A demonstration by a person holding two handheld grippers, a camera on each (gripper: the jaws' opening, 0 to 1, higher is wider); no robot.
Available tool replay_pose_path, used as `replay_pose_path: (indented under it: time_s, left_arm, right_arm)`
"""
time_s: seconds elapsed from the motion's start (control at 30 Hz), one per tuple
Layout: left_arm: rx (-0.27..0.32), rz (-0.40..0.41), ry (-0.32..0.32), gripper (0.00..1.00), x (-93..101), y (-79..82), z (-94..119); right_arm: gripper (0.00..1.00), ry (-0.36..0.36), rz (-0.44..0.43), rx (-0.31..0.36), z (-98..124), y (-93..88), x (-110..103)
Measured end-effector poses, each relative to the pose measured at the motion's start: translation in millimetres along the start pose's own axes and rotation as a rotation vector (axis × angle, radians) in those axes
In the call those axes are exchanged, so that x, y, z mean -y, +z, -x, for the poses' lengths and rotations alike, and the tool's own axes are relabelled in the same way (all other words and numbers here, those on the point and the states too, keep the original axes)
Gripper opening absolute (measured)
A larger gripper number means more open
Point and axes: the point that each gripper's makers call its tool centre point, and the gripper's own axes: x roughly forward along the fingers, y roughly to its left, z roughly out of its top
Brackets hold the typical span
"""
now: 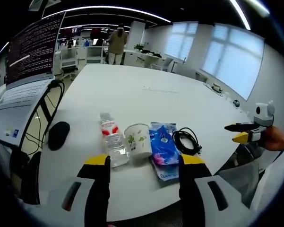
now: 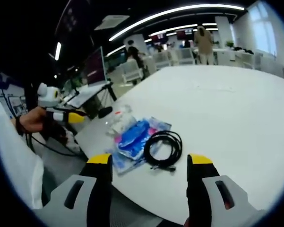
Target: Arrange the tabletop items into an orderly group along one side of the table until the central work area is clear of visible clutter.
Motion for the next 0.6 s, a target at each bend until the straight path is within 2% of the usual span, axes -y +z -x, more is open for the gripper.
replay_pose_path:
  time_s: [0.6]
  left_arm:
    - [-0.01,-0.006,-0.005,0.56,1.0,-0.3,-2.1]
  right_arm:
    - [0.6,-0.002,-0.01,-0.003,2.9,-4.9,-7.3]
